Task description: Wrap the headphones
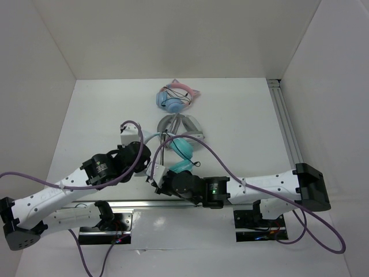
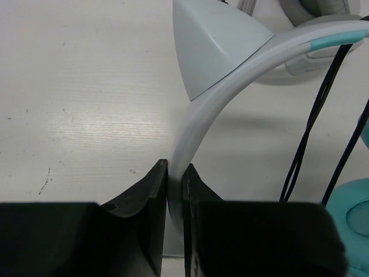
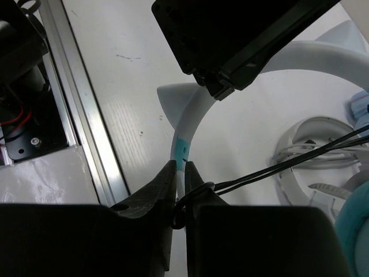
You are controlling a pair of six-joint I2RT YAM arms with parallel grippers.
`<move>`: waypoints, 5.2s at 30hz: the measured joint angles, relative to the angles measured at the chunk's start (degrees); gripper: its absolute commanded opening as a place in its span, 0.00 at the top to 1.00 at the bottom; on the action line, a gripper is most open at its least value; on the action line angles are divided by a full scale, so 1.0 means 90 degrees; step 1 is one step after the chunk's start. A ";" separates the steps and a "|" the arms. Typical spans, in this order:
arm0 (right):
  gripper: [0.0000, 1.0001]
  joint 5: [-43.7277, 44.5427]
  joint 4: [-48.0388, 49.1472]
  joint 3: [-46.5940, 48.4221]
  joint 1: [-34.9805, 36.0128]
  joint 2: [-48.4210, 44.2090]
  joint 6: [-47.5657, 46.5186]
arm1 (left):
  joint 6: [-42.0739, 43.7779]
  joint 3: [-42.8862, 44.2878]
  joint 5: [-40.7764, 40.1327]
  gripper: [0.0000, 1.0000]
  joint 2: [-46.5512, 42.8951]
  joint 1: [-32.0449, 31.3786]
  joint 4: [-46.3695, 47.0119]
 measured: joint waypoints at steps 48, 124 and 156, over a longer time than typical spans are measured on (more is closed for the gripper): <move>0.28 -0.0143 -0.0935 0.0355 -0.0546 0.0126 -0.0187 | 0.0935 0.0478 0.1712 1.00 0.0498 0.0168 -0.1095; 0.00 0.3281 -0.2773 0.0551 -0.0525 -0.3786 0.2788 | 0.2030 0.5226 0.3045 1.00 0.5382 0.2645 -0.0185; 0.00 0.3429 -0.3888 0.0763 -0.0508 -0.4505 0.3551 | 0.0775 0.8417 0.3599 1.00 0.9428 0.1064 0.2273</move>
